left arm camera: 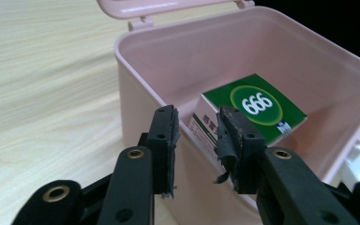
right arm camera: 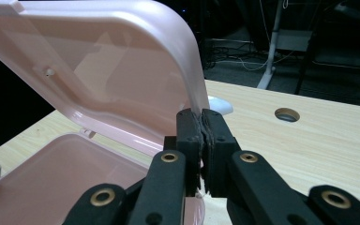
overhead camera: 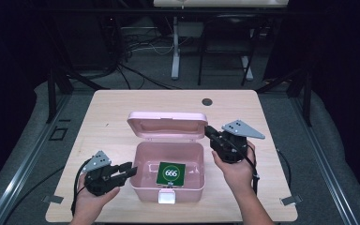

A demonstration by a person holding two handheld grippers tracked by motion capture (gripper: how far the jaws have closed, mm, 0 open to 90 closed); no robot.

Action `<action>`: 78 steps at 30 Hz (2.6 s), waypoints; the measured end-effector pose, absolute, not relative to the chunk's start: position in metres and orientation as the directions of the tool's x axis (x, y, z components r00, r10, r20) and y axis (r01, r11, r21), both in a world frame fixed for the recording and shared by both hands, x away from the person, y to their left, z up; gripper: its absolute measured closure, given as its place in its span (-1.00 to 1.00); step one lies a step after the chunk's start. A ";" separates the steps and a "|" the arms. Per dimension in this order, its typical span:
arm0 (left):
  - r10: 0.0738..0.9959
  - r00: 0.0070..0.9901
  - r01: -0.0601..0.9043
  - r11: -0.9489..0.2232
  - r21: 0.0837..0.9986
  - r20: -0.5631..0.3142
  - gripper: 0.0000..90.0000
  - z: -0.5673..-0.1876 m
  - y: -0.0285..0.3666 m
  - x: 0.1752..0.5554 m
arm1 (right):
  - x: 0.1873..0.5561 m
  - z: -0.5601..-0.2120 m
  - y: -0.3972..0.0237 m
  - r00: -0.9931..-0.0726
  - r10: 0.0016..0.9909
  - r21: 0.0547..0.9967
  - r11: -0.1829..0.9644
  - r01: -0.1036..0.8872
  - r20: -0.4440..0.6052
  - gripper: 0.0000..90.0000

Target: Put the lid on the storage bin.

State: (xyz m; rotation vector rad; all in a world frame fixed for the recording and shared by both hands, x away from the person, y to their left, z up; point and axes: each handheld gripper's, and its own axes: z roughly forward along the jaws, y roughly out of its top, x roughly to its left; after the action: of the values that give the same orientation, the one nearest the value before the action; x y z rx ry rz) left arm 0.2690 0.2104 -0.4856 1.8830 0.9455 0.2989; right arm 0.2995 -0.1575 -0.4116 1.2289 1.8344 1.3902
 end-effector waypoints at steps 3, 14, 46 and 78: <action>0.728 0.661 0.472 -0.213 0.855 -0.184 0.43 -0.481 0.212 0.274 | 0.299 -0.412 -0.158 -0.453 0.884 0.937 0.055 0.346 0.116 0.93; 0.768 0.629 0.395 -0.184 0.900 -0.120 0.40 -0.450 0.216 0.296 | 0.298 -0.413 -0.160 -0.459 0.879 0.936 0.045 0.349 0.128 0.93; 0.797 0.597 0.321 -0.132 0.938 -0.092 0.75 -0.400 0.196 0.329 | 0.301 -0.415 -0.163 -0.475 0.866 0.930 0.034 0.365 0.155 0.93; 0.782 0.618 0.327 -0.162 0.931 -0.081 0.74 -0.398 0.198 0.325 | 0.295 -0.416 -0.204 -0.371 0.906 0.928 -0.056 0.369 0.203 0.71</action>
State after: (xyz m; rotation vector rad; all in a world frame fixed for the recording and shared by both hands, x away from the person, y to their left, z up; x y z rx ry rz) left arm 0.3250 0.1979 -0.3977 1.7488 0.9081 0.5191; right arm 0.2948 -0.2045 -0.4159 1.3574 1.7335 1.4340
